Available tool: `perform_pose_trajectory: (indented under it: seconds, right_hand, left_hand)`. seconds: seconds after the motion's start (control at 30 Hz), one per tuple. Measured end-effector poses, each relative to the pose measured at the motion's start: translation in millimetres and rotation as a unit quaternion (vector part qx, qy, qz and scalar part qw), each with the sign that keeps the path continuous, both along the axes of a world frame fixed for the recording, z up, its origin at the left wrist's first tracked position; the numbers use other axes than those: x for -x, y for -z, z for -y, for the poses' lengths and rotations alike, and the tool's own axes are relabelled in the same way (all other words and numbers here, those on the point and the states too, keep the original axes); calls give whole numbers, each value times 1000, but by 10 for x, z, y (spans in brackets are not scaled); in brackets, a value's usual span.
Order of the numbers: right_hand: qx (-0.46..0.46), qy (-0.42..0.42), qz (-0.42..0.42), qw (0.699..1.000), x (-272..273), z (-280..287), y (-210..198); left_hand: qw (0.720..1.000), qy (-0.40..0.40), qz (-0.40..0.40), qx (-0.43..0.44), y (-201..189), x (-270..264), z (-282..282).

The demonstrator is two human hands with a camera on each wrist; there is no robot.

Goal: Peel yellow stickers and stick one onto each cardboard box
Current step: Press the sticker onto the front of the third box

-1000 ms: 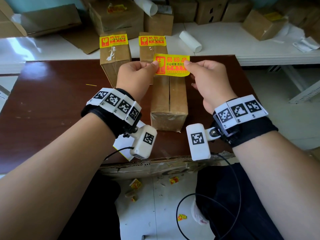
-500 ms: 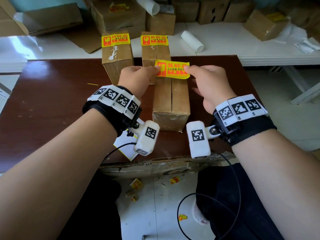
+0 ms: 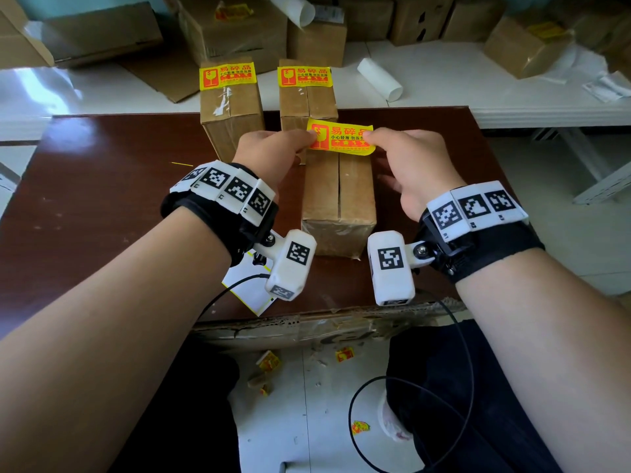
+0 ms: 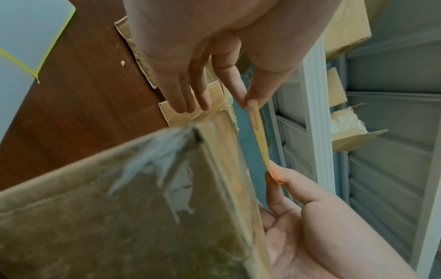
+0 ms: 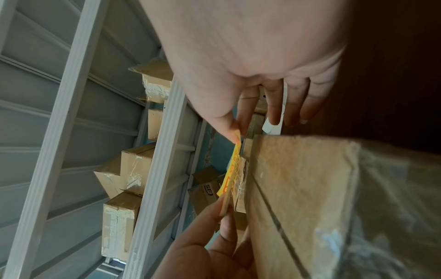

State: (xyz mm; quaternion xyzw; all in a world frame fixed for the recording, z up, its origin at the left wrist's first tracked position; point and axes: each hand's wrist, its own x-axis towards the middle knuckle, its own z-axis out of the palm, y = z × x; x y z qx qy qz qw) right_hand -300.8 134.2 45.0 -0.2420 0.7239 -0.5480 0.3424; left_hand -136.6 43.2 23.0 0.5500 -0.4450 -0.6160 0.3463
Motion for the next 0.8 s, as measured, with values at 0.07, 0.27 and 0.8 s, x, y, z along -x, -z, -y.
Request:
perform_pose_trajectory:
  seconds: [0.07, 0.27, 0.8]
  right_hand:
    - [-4, 2, -1, 1000, 13, 15, 23]
    - [-11, -1, 6, 1000, 54, 40, 74]
    - [-31, -20, 20, 999, 119, 82, 137]
  left_hand:
    - [1000, -1, -2, -5, -15, 2, -5]
    - [1000, -3, -7, -20, -7, 36, -2]
    - [999, 1, 12, -32, 7, 67, 27]
